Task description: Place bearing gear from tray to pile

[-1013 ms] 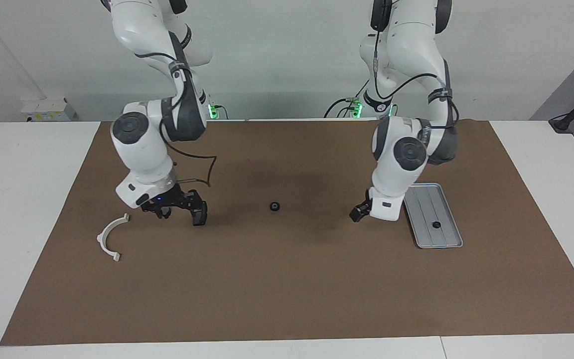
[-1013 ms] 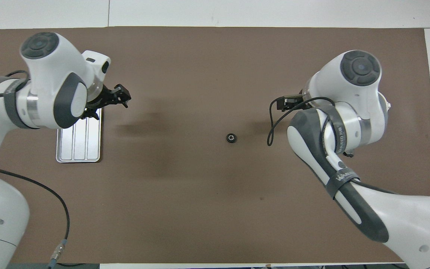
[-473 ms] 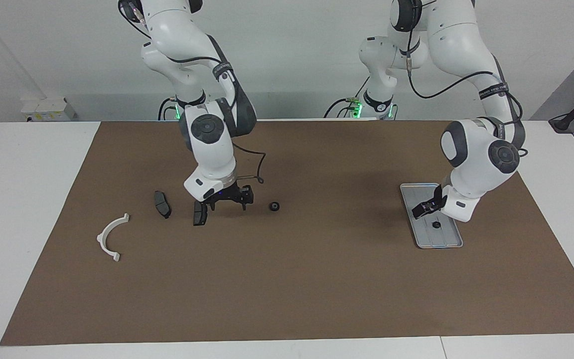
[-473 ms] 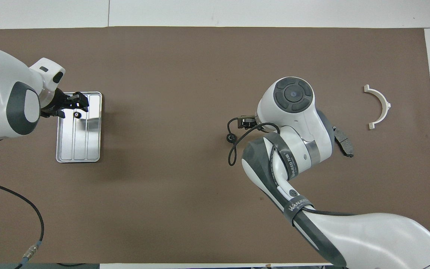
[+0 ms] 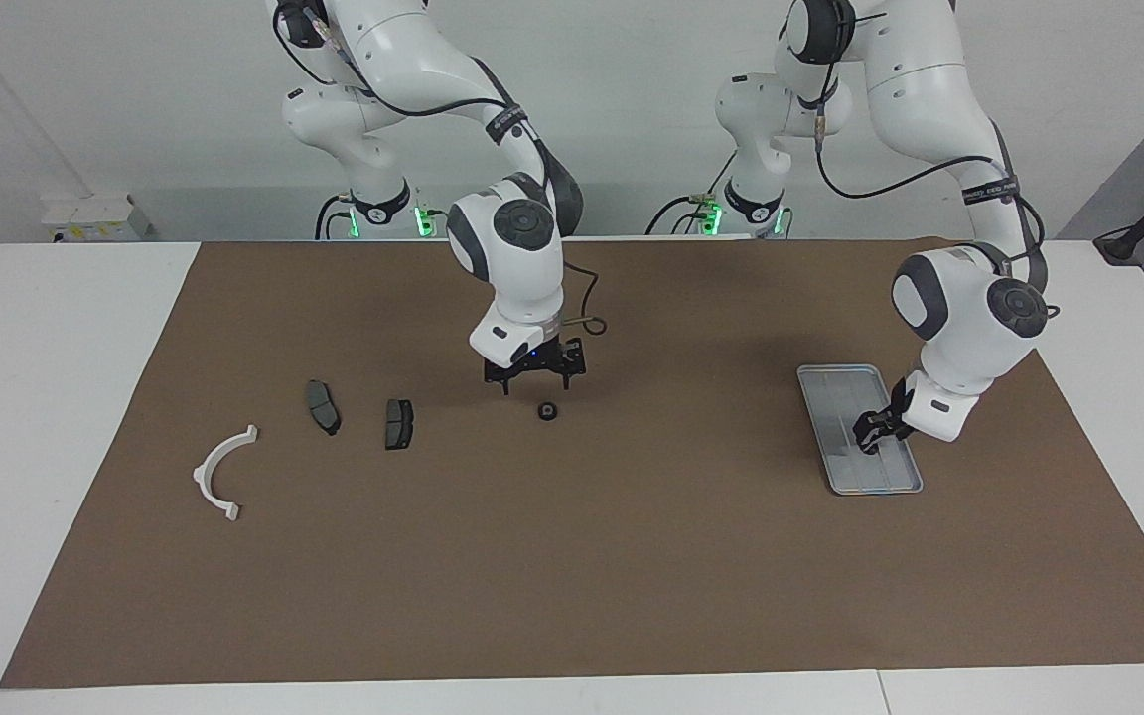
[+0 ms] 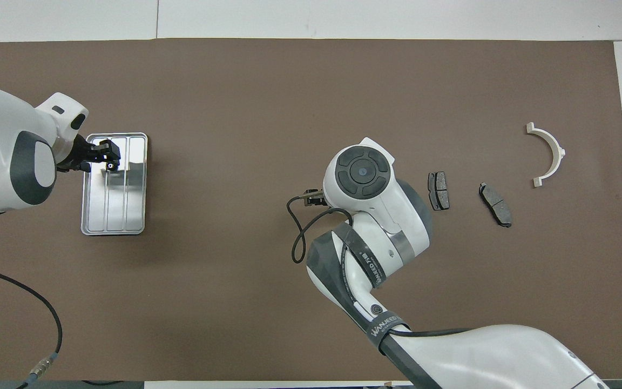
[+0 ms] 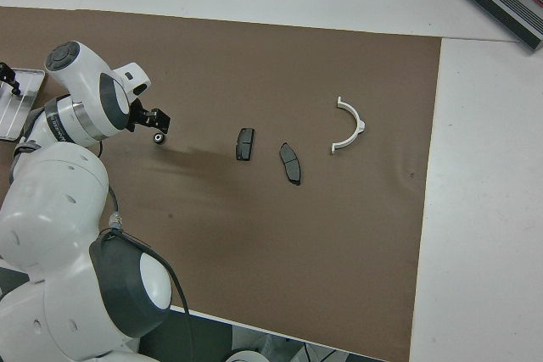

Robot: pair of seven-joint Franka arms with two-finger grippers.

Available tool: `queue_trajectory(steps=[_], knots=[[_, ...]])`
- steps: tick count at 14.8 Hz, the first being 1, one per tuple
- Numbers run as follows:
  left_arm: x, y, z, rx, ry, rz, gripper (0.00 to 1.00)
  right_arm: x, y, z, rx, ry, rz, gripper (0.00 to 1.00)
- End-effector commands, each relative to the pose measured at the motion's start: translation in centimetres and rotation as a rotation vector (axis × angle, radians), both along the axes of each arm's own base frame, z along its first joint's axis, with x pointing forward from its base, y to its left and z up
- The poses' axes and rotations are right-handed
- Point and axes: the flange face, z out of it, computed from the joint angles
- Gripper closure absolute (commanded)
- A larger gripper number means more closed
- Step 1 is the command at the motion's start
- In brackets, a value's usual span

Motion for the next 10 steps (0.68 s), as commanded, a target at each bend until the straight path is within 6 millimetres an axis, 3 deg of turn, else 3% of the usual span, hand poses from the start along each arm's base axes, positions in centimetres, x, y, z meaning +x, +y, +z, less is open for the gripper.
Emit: queue_trajectory(steps=[1, 3, 10], knots=[[-1.5, 0.5, -0.6, 0.008, -0.017, -0.013, 0.31, 0.4, 0.7, -2.0, 0.014, -0.016, 0.006, 0.00], [-1.6, 0.4, -0.7, 0.007, -0.020, -0.010, 0.31, 0.4, 1.1, -3.2, 0.017, -0.017, 0.007, 0.00], [-1.5, -0.3, -1.3, 0.011, -0.031, 0.002, 0.36, 1.3, -0.4, -3.8, 0.015, -0.016, 0.017, 0.00]])
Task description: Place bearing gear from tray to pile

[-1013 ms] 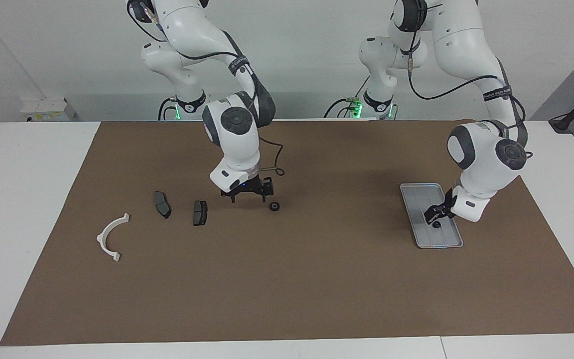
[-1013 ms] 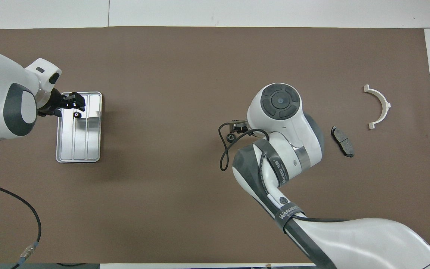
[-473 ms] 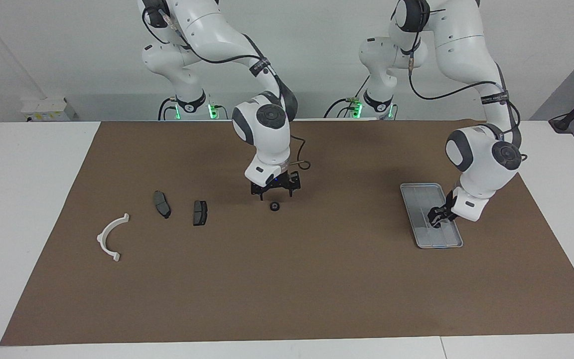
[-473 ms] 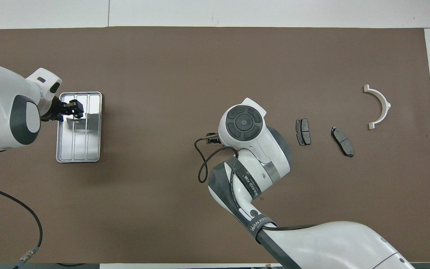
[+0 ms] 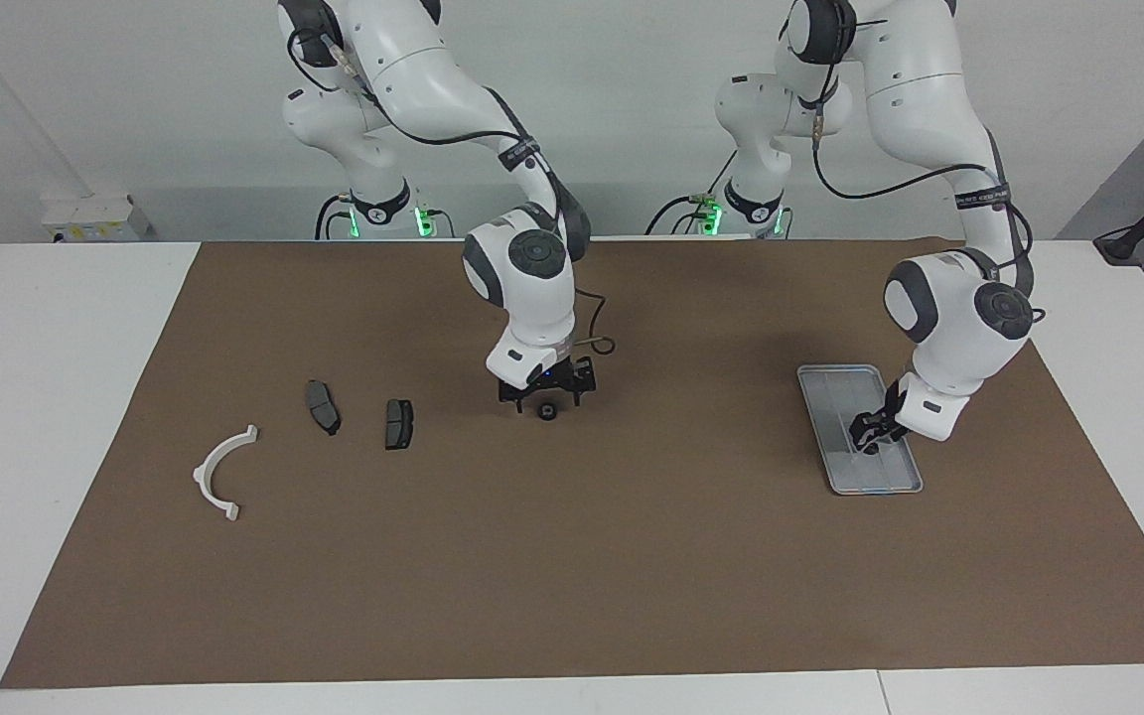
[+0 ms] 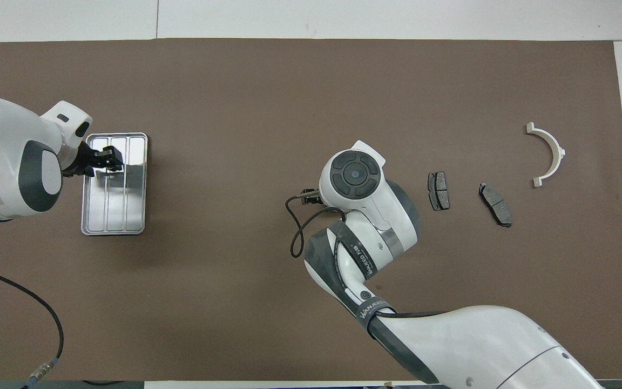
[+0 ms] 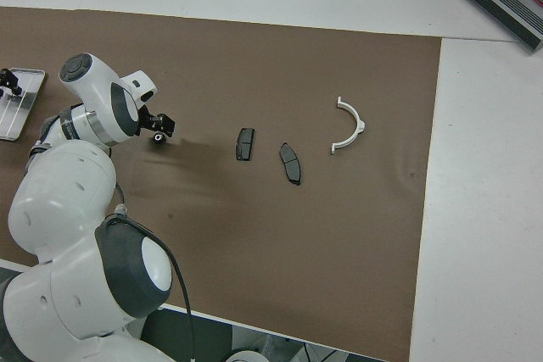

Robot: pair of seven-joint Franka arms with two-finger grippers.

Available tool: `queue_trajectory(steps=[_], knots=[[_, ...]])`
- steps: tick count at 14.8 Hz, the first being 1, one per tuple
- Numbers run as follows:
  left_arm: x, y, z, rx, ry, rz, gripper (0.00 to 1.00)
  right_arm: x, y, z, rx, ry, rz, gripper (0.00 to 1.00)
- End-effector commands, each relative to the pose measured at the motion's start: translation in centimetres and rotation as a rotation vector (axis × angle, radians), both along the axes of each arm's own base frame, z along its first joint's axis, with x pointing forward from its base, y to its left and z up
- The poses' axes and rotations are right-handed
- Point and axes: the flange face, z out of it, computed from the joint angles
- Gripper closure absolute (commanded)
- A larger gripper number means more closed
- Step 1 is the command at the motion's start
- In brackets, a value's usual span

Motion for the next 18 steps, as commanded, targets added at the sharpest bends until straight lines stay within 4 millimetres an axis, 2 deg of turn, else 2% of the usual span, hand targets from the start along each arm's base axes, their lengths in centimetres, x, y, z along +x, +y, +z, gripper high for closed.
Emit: queue_trajectory(steps=[1, 3, 5, 7, 8, 9, 10, 12, 13, 14, 18], knots=[[-0.9, -0.3, -0.2, 0.010, -0.022, 0.001, 0.36, 0.4, -0.5, -0.2, 0.009, -0.006, 0.018, 0.00], [-0.8, -0.3, -0.1, 0.011, -0.025, 0.001, 0.37, 0.5, -0.3, -1.1, 0.013, -0.008, 0.024, 0.00], [-0.8, -0.4, -0.2, 0.011, -0.027, -0.001, 0.38, 0.6, -0.3, -1.2, 0.016, -0.012, 0.021, 0.01], [-0.8, -0.6, -0.3, 0.011, -0.028, 0.016, 0.39, 0.6, -0.1, -1.2, 0.019, -0.016, 0.023, 0.05], [-0.8, -0.7, -0.3, 0.011, -0.029, 0.019, 0.40, 0.6, -0.1, -1.2, 0.019, -0.016, 0.023, 0.10], [-0.7, -1.0, -0.2, 0.011, -0.032, 0.015, 0.42, 0.6, -0.1, -1.2, 0.019, -0.016, 0.023, 0.19], [-0.7, -1.0, -0.3, 0.011, -0.030, 0.015, 0.44, 0.5, -0.2, -1.2, 0.018, -0.014, 0.022, 0.37], [-0.7, -1.0, -0.3, 0.012, -0.038, 0.015, 0.44, 0.5, -0.2, -1.3, 0.016, -0.010, 0.014, 0.79], [-0.8, -1.0, -0.5, 0.012, -0.036, 0.015, 0.44, 0.4, -0.1, -1.3, 0.016, -0.009, 0.013, 0.97], [-0.8, -1.0, -0.5, 0.013, -0.038, 0.015, 0.45, 0.4, -0.1, -1.3, 0.013, -0.005, 0.011, 1.00], [-0.7, -1.0, -0.5, 0.013, -0.042, 0.009, 0.47, 0.6, -0.3, -1.1, 0.012, -0.004, 0.010, 1.00]])
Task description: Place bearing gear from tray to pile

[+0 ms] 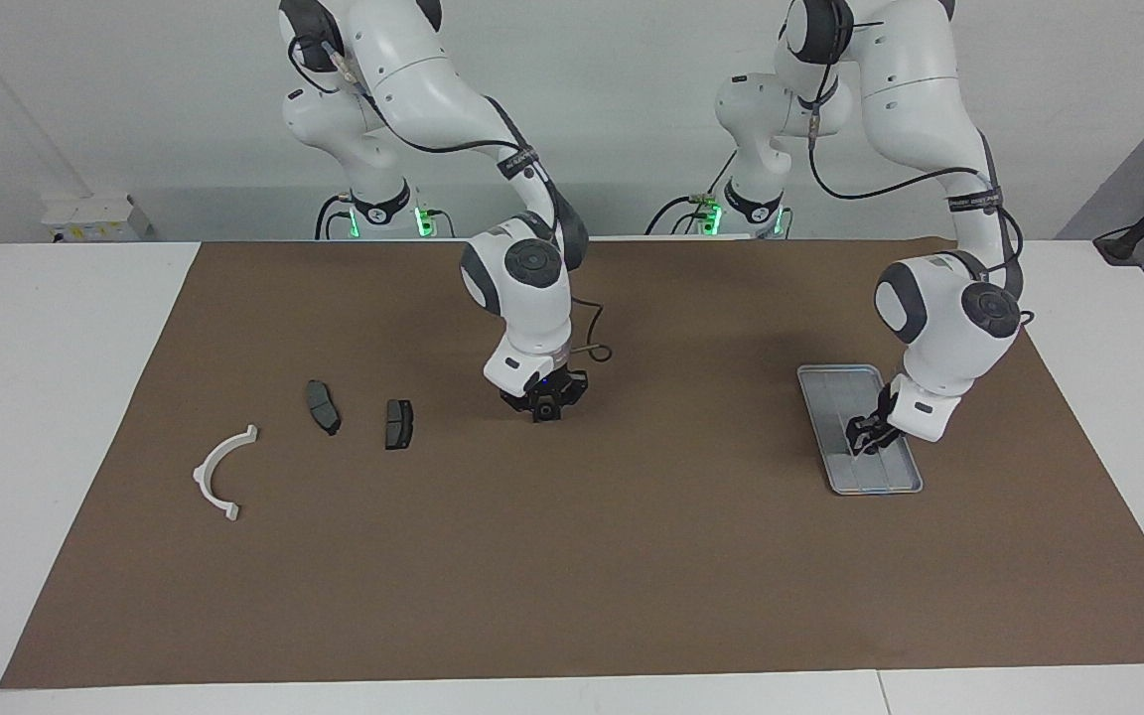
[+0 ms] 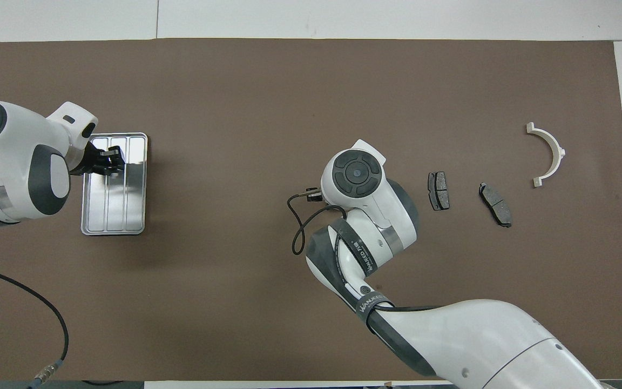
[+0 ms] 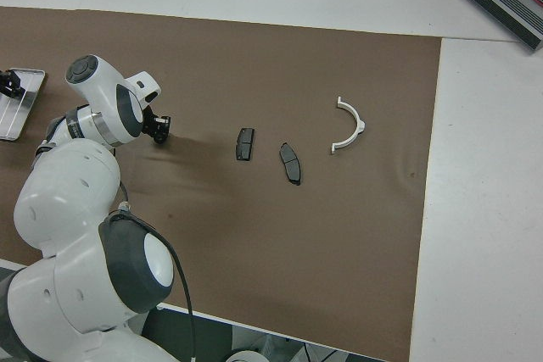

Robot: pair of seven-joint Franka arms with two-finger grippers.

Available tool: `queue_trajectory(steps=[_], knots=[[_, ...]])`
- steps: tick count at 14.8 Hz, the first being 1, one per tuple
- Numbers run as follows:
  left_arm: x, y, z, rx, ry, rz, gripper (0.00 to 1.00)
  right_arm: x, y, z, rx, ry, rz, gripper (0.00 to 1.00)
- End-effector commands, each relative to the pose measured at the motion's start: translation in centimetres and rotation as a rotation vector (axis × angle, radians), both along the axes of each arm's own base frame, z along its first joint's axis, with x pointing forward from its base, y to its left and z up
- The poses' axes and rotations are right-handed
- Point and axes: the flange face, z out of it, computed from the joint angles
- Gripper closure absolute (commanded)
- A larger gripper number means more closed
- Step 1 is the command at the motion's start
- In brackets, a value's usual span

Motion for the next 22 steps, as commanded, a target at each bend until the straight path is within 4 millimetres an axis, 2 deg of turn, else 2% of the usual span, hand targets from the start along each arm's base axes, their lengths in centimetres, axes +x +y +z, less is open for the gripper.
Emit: queue_trajectory(steps=[1, 5, 6, 7, 8, 10, 12, 15, 16, 18, 20, 22], knots=[[-0.7, -0.2, 0.0, 0.011, -0.012, 0.001, 0.49, 0.3, -0.2, 0.3, 0.007, 0.003, 0.005, 1.00], [-0.8, -0.1, -0.2, 0.011, -0.008, 0.001, 0.65, 2.3, -1.5, 3.6, -0.011, 0.014, -0.009, 1.00], [-0.9, -0.1, -0.3, 0.011, -0.006, 0.001, 0.75, 3.0, -2.5, 4.5, -0.010, 0.011, -0.017, 1.00], [-0.9, -0.1, -0.3, 0.011, -0.002, 0.001, 0.92, 3.7, -3.4, 6.2, -0.004, -0.001, -0.030, 1.00], [-0.8, -0.2, -0.2, 0.010, 0.003, 0.004, 0.93, 4.3, -4.5, 7.7, 0.000, -0.011, -0.039, 1.00], [-0.5, -1.3, 0.6, 0.007, 0.021, -0.006, 0.94, 6.3, -8.5, 11.0, 0.005, -0.030, -0.040, 1.00], [0.6, -3.4, 2.2, 0.005, 0.053, 0.041, 0.94, 8.4, -14.5, 13.3, -0.001, -0.034, 0.004, 1.00], [2.4, -9.7, 5.4, 0.012, 0.080, 0.145, 0.95, 10.3, -24.6, 15.0, -0.020, -0.021, 0.110, 1.00], [2.5, -12.8, 6.5, 0.014, 0.084, 0.185, 0.94, 10.7, -28.2, 15.1, -0.023, -0.022, 0.144, 1.00], [1.8, -19.1, 7.3, 0.019, 0.075, 0.267, 0.94, 10.9, -33.5, 15.0, 0.005, -0.024, 0.199, 1.00], [-0.5, -26.0, 7.3, 0.021, 0.067, 0.285, 0.94, 10.6, -36.9, 14.5, 0.001, -0.015, 0.216, 1.00], [-3.0, -31.5, 7.1, 0.024, 0.065, 0.296, 0.94, 10.2, -38.7, 13.5, 0.001, 0.002, 0.196, 1.00]])
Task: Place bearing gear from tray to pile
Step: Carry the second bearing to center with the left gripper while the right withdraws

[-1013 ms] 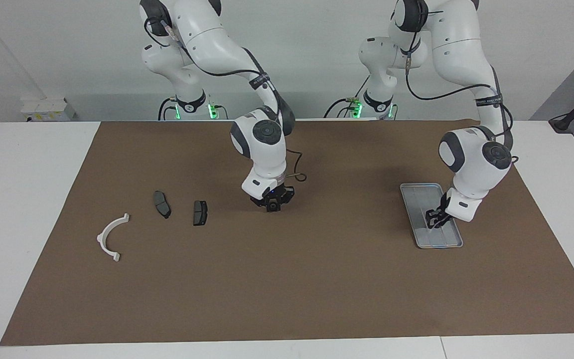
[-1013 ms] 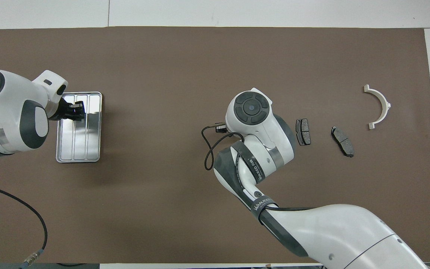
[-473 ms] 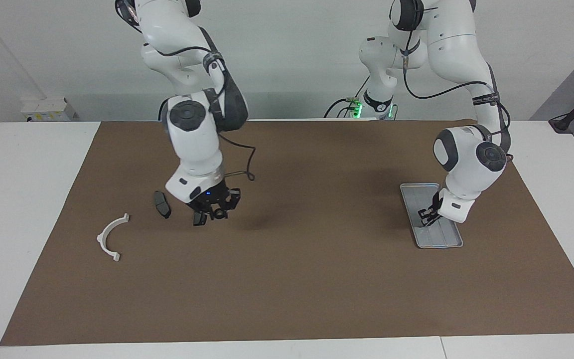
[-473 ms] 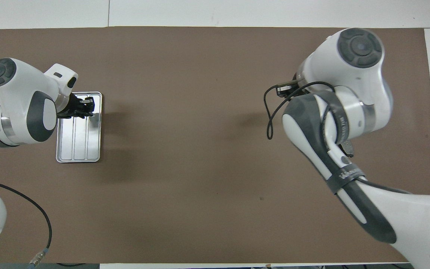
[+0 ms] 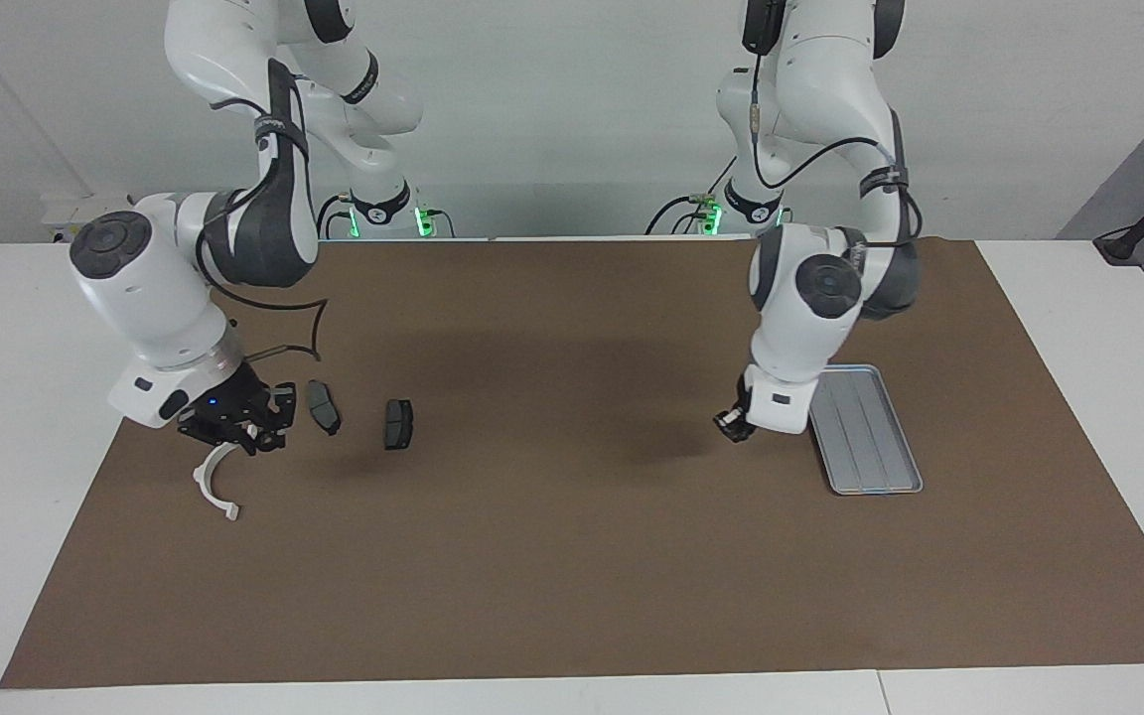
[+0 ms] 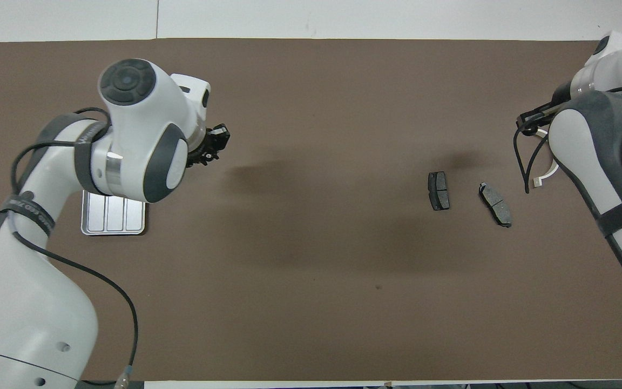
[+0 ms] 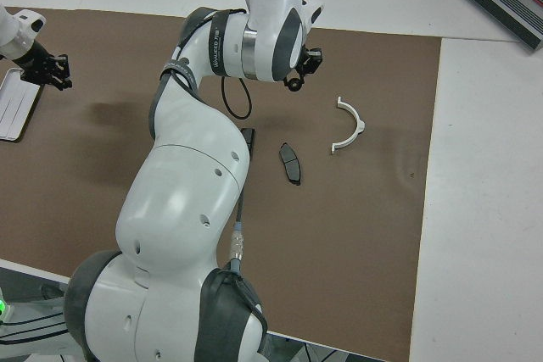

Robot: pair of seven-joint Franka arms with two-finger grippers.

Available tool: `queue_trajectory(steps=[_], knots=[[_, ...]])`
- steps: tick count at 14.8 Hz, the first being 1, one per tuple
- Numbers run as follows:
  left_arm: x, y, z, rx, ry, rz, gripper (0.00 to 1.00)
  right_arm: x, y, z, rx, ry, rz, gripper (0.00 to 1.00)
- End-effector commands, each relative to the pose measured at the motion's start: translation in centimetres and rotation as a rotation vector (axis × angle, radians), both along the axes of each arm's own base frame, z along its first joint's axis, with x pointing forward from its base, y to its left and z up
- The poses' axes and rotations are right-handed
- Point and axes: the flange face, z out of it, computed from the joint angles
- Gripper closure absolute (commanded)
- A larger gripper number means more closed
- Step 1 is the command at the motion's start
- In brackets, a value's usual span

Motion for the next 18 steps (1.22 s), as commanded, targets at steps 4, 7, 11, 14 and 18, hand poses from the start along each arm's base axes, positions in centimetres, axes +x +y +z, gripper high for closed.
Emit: queue_trajectory(steps=[4, 7, 11, 14, 18], knots=[[-2.8, -13.1, -0.2, -0.014, -0.030, 0.053, 0.95, -0.9, -1.1, -4.2, 0.013, 0.017, 0.009, 1.00], [-3.9, -16.1, -1.5, -0.054, -0.051, 0.044, 0.95, -1.1, -1.1, -7.7, 0.010, -0.009, 0.008, 1.00], [-5.2, -18.8, -5.4, -0.027, -0.043, 0.069, 0.94, -1.0, -1.2, -9.5, 0.011, 0.000, 0.006, 1.00], [-5.2, -18.7, -5.6, -0.028, -0.042, 0.074, 0.94, -1.3, -1.7, -11.6, 0.009, -0.008, 0.015, 1.00], [-5.4, -18.7, -6.3, -0.037, -0.054, 0.090, 0.94, -1.3, -1.7, -13.1, 0.010, -0.001, 0.015, 1.00]])
